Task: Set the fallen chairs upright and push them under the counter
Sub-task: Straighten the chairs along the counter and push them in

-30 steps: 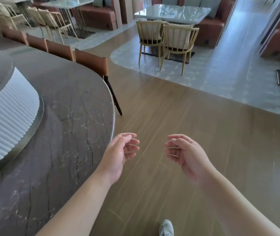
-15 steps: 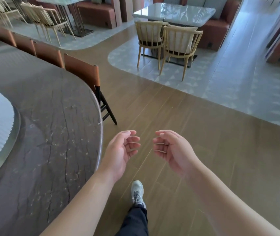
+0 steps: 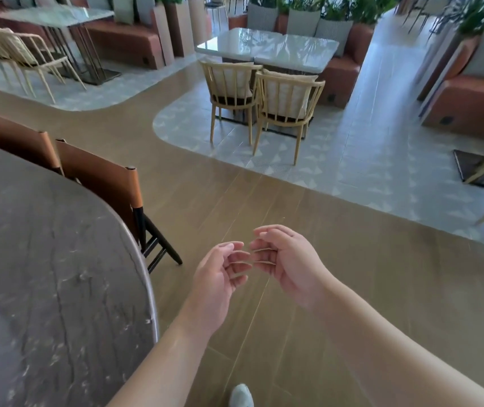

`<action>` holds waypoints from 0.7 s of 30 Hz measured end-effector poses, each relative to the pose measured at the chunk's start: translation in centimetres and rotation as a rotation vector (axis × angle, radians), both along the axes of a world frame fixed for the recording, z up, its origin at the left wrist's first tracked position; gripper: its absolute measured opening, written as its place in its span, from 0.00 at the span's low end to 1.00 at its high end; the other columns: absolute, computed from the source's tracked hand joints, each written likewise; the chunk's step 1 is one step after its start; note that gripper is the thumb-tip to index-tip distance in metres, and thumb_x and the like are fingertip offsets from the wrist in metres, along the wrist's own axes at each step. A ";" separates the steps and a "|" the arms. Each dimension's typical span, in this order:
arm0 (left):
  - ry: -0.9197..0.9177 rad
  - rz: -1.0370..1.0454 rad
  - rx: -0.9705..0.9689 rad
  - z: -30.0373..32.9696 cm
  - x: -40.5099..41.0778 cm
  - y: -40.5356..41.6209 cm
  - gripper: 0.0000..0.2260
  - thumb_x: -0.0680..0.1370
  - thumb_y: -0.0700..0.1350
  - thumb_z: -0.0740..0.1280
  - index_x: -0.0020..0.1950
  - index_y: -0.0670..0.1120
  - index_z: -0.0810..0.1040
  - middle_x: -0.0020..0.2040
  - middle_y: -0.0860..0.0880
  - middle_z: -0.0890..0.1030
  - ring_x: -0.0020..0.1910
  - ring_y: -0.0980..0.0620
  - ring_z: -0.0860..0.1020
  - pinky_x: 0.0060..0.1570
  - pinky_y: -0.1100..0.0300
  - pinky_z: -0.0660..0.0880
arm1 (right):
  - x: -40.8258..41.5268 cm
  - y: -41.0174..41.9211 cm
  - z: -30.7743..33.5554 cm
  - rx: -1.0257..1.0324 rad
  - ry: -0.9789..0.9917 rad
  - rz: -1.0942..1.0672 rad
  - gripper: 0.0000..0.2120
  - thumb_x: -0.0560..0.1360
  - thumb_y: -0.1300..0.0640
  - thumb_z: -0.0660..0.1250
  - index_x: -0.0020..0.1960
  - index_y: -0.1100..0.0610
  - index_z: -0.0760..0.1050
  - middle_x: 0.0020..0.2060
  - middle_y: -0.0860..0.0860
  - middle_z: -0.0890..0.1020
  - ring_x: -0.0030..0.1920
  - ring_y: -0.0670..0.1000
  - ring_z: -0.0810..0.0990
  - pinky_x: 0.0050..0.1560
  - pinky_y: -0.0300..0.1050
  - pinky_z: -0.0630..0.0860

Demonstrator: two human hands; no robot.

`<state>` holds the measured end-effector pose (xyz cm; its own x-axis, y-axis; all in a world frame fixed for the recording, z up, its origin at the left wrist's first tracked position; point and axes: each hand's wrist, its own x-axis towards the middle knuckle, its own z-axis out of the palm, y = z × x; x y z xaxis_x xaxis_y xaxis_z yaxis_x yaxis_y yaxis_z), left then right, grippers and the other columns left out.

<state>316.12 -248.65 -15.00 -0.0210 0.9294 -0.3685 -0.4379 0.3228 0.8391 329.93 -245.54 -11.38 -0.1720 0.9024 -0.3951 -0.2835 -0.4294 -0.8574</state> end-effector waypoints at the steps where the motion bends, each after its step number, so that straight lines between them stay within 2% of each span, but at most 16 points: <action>1: -0.004 0.004 0.005 0.1 -0.5 1.1 0.11 0.82 0.45 0.57 0.54 0.43 0.78 0.42 0.46 0.81 0.41 0.50 0.78 0.46 0.53 0.71 | -0.5 1.2 0.2 0.006 0.008 0.009 0.08 0.79 0.64 0.61 0.53 0.60 0.78 0.38 0.55 0.82 0.35 0.51 0.82 0.40 0.45 0.77; 10: 0.026 0.105 0.003 -0.8 -2.9 12.0 0.11 0.82 0.46 0.58 0.55 0.44 0.79 0.44 0.47 0.82 0.40 0.51 0.79 0.46 0.54 0.71 | -1.0 12.1 -1.7 -0.020 0.026 -0.002 0.08 0.79 0.64 0.61 0.52 0.59 0.79 0.38 0.54 0.82 0.35 0.51 0.79 0.40 0.46 0.75; 17: 0.088 0.364 -0.022 -0.4 -3.7 23.5 0.11 0.82 0.45 0.57 0.51 0.46 0.79 0.40 0.49 0.82 0.36 0.53 0.79 0.42 0.57 0.70 | -0.9 25.5 -3.0 -0.037 0.063 0.099 0.08 0.79 0.64 0.61 0.50 0.58 0.79 0.37 0.54 0.81 0.32 0.50 0.78 0.39 0.45 0.75; 21: 0.089 0.416 -0.046 0.2 -1.9 30.0 0.10 0.82 0.45 0.58 0.51 0.46 0.79 0.40 0.49 0.82 0.36 0.53 0.79 0.42 0.56 0.71 | 0.9 33.4 -2.0 -0.049 0.055 0.145 0.08 0.79 0.64 0.60 0.50 0.58 0.79 0.36 0.54 0.81 0.32 0.50 0.78 0.38 0.44 0.75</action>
